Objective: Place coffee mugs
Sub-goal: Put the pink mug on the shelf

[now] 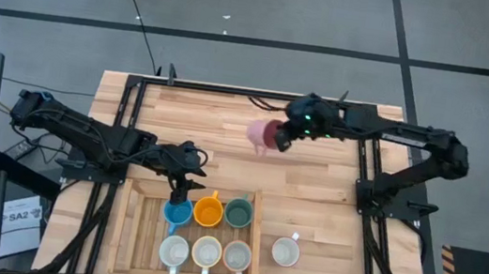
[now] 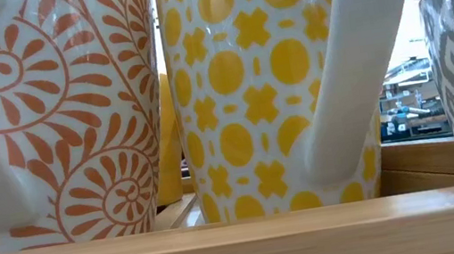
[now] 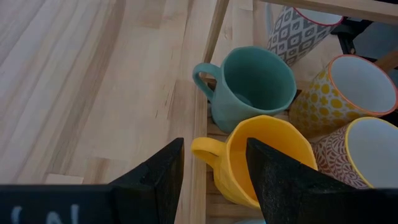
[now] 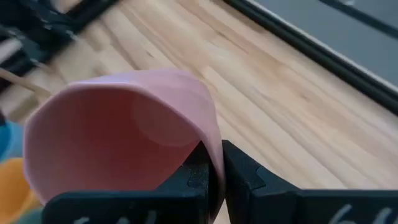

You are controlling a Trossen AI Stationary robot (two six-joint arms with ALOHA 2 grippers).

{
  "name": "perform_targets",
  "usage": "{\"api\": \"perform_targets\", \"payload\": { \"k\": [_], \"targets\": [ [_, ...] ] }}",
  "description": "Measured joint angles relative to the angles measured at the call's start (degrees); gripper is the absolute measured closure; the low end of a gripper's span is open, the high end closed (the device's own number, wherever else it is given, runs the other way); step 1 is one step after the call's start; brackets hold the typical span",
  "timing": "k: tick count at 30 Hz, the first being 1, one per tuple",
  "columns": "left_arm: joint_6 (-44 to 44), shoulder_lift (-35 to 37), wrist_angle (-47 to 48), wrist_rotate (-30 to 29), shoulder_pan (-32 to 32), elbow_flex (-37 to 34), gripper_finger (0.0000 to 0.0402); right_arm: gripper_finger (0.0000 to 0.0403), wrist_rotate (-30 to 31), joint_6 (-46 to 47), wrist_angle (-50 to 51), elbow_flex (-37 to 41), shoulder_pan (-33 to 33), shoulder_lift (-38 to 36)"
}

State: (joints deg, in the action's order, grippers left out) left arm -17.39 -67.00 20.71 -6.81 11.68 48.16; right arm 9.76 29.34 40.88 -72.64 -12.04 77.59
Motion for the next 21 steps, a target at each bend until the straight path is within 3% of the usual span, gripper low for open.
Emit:
{"api": "perform_targets", "payload": {
  "k": [9, 21],
  "targets": [
    [0.0, 0.0, 0.1, 0.0, 0.0, 0.0, 0.0221, 0.0373, -11.1, -1.0, -9.4, 0.0, -2.9, 11.7],
    [0.1, 0.0, -1.1, 0.0, 0.0, 0.0, 0.0221, 0.0373, -13.9, -1.0, -8.6, 0.0, -2.8, 22.2]
  ]
}}
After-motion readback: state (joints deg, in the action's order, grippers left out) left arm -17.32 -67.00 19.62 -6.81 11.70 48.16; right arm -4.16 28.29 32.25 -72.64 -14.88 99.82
